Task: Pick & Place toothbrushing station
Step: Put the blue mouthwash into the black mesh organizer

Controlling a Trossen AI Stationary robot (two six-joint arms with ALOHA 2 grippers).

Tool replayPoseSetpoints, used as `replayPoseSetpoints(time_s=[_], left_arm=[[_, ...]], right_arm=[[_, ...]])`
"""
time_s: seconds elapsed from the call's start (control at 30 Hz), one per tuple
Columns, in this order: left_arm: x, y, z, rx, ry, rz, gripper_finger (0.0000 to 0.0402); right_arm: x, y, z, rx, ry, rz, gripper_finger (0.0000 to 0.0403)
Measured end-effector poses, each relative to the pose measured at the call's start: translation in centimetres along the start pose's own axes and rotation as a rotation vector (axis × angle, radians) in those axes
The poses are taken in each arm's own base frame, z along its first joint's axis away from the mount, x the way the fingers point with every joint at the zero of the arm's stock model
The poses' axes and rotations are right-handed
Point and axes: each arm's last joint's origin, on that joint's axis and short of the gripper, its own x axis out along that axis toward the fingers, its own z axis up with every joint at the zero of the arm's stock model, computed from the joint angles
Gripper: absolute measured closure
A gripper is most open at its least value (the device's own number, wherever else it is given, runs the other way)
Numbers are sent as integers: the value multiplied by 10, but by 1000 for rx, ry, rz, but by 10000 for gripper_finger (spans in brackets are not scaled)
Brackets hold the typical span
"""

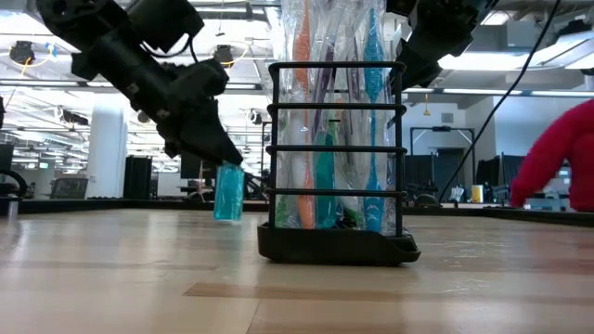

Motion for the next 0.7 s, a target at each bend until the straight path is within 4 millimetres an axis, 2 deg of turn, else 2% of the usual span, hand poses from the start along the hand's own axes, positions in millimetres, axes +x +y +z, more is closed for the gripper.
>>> replayPoseSetpoints(time_s=[0.43, 0.7], left_arm=[[-14, -40, -8, 6, -18, -231, 312], [-30, -77, 4, 44, -62, -360, 312]], right_arm=[[0, 0, 1, 1, -7, 2, 283], [0, 0, 1, 1, -7, 2, 283]])
